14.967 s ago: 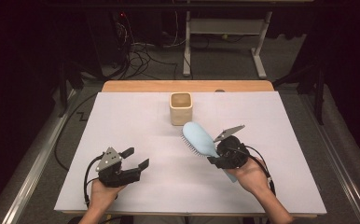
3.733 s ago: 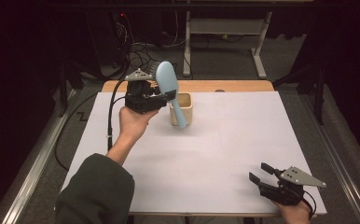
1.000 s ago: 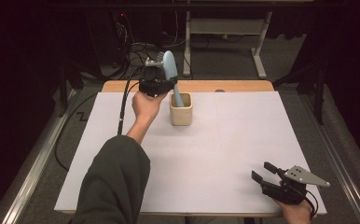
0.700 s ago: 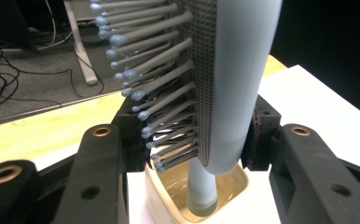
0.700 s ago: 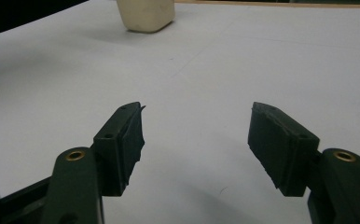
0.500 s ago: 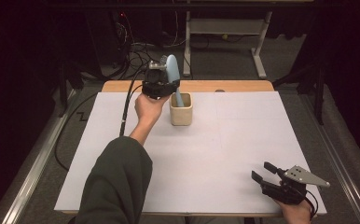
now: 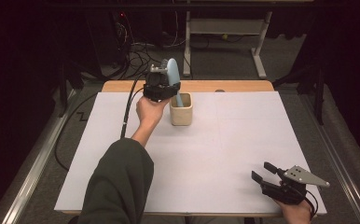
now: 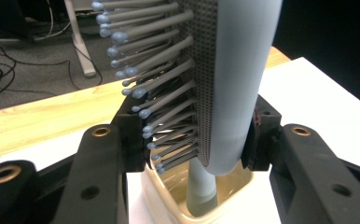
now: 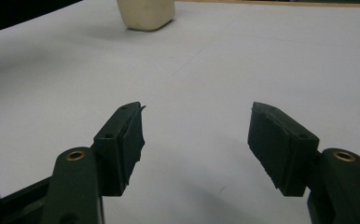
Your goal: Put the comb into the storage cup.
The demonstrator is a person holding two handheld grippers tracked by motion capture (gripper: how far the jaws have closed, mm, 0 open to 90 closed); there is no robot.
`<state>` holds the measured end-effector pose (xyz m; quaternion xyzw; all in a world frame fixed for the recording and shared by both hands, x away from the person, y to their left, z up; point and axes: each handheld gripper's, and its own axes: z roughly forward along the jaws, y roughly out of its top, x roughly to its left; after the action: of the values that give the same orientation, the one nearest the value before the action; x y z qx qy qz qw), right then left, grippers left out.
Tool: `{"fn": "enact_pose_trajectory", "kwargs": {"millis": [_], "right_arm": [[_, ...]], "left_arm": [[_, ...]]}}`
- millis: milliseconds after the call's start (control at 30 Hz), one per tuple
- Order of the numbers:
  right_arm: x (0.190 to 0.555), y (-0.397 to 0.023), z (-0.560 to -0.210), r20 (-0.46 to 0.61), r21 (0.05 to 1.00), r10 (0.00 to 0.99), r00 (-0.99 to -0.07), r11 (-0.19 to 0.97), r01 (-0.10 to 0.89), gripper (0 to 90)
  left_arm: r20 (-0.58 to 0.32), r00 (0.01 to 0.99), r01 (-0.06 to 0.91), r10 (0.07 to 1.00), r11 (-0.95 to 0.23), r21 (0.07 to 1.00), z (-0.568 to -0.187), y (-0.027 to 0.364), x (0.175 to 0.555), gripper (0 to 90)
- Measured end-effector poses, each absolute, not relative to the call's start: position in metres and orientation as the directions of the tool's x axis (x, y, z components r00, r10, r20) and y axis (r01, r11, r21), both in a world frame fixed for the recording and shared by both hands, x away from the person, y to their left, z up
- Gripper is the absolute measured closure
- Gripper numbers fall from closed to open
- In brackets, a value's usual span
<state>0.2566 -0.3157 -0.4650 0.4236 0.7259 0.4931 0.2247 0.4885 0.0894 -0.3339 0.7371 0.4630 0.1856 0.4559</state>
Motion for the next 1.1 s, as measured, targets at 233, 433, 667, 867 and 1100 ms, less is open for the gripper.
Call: {"fn": "enact_pose_trajectory", "kwargs": {"millis": [233,433,667,867,1100], "right_arm": [[0.257,-0.316,-0.465,0.089,0.907,0.839,-0.537,0.155,0.393,36.1],[0.257,-0.316,-0.465,0.080,0.907,0.840,-0.536,0.161,0.388,36.2],[0.257,-0.316,-0.464,0.063,0.907,0.841,-0.537,0.176,0.382,36.2],[0.258,-0.316,-0.465,0.055,0.906,0.844,-0.534,0.183,0.383,36.1],[0.258,-0.315,-0.465,0.055,0.903,0.843,-0.535,0.187,0.386,36.1]], "left_arm": [[-0.164,0.494,0.526,0.854,-0.144,0.838,-0.340,0.092,0.489,53.6],[-0.172,0.494,0.532,0.852,-0.140,0.835,-0.345,0.090,0.490,53.5],[-0.188,0.490,0.542,0.851,-0.129,0.830,-0.352,0.087,0.491,53.5],[-0.192,0.491,0.544,0.850,-0.126,0.830,-0.354,0.086,0.491,53.4],[-0.182,0.491,0.542,0.852,-0.135,0.830,-0.358,0.087,0.491,52.9]]}}
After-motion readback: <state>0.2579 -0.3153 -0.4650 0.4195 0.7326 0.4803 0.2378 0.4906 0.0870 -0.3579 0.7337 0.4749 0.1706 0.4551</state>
